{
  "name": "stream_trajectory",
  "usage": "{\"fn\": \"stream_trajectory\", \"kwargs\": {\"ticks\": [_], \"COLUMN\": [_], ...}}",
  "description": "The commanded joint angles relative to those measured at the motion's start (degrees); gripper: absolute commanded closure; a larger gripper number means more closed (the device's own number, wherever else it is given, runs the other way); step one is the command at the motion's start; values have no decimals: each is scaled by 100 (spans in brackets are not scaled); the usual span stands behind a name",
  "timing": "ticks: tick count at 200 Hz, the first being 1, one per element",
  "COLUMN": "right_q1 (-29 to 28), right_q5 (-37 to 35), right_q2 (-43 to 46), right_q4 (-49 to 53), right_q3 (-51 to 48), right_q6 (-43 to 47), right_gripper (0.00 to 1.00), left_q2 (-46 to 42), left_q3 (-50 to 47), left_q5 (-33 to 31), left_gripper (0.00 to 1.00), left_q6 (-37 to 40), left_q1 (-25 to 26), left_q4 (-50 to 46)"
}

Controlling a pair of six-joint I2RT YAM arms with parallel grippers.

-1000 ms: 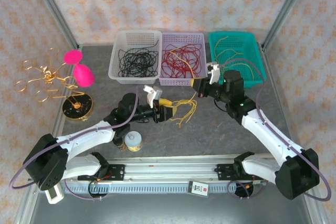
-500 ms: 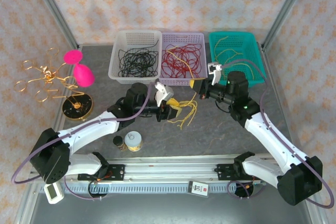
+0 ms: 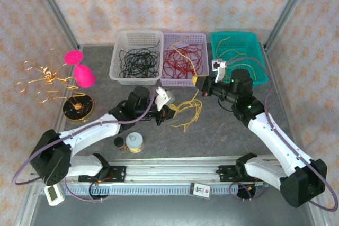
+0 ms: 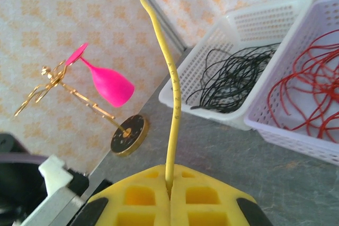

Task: Untangle the cables

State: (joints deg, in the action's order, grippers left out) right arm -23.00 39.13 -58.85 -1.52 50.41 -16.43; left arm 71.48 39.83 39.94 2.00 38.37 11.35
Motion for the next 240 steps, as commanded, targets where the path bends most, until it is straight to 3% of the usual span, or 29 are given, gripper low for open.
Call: {"fn": "stream_trajectory", "kwargs": {"ticks": [1,38,51,79,106,136,155,170,193,223,240], "right_q1": [19,67,104,253,529,630,623,637,666,676,684], "right_q5": [-762,-2307,-3085,-3966,-4068,-2795,-2565,-2814,-2843,-4001,-4240], "right_q2": [305,507,650,903,832,527,373,381,413,449,493], "right_q4": [-194,-182,-18,-36,63,-5,121,273,523,1076,1168], "right_q3": [363,510,534,563,854,1125,1316,1495,1962,2630,2878], "right_q6": [-226,-718,-903,-755,-432,-400,-365,-179,146,704,902], "right_gripper": [100,100,100,100,100,100,100,100,100,100,100], "left_q2": [-292,-434,-530,-767,-1107,-1293,-1240,-1271,-1315,-1172,-1206], "left_q3": [-405,-1081,-1311,-1597,-1775,-1729,-1605,-1532,-1480,-1681,-1915], "left_q5": [-329,-512,-933,-1744,-2137,-1750,-2008,-2566,-2741,-3207,-3367], "left_gripper": [100,100,100,100,100,100,100,100,100,100,100], "left_q6": [-466,-1285,-1584,-1910,-2123,-2080,-2138,-2207,-2234,-2624,-2911], "left_q1": [15,20,17,-51,-204,-225,-225,-247,-260,-364,-431], "left_q4": [759,1735,1894,1708,1483,1458,1276,968,656,337,434]}}
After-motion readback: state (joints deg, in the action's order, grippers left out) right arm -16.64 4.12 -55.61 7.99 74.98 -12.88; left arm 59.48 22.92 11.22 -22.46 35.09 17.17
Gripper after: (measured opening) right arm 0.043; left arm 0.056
